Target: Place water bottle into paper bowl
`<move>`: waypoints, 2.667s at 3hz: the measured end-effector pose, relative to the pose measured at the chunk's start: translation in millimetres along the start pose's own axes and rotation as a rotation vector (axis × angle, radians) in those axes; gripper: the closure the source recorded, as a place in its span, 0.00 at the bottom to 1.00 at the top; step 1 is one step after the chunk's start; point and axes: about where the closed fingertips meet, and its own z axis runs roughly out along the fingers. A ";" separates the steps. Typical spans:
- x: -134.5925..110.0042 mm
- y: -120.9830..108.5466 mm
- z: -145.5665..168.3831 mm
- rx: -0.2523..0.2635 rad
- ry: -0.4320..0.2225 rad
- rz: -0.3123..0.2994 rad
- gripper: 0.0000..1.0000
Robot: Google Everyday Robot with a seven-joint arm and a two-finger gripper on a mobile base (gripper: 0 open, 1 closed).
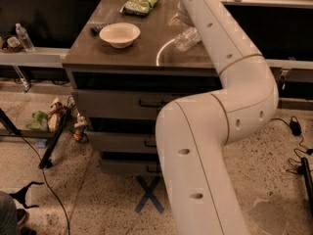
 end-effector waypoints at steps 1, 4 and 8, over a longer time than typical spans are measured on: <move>0.3 -6.8 7.7 0.018 0.004 0.004 0.19; -24.6 -1.2 16.1 0.084 -0.141 -0.022 0.96; -42.3 -37.6 -118.6 0.533 -0.366 0.026 1.00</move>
Offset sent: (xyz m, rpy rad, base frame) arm 0.0893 -0.0059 0.0355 0.0778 0.0351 0.0228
